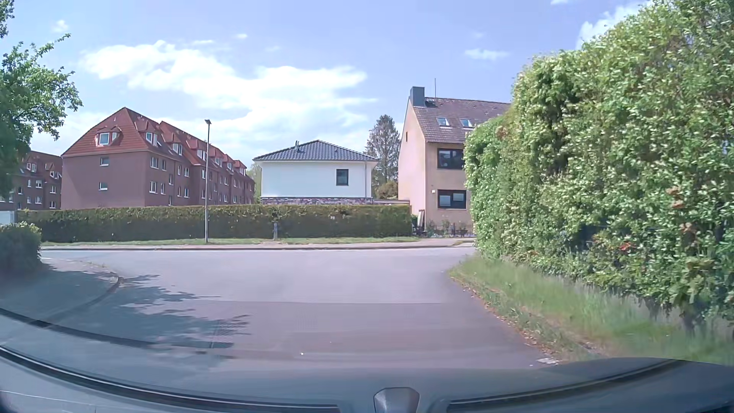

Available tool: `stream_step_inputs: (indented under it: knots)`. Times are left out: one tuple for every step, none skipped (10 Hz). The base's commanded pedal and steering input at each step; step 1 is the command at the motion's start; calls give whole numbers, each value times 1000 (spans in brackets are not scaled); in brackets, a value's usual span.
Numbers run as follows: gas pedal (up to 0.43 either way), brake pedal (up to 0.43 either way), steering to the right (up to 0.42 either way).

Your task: Follow the waypoints while adhering to traffic rules and regulations

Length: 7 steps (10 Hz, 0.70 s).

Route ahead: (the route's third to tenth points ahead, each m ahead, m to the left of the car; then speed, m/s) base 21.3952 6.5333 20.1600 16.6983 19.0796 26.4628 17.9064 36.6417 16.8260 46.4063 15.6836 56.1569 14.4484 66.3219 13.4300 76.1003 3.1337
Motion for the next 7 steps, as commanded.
stream_step_inputs:
  knots:
    - [0,0,-31]
    - [0,0,-34]
    - [0,0,-34]
    - [0,0,-34]
    - [0,0,-35]
    - [0,0,-35]
    - [0,0,-35]
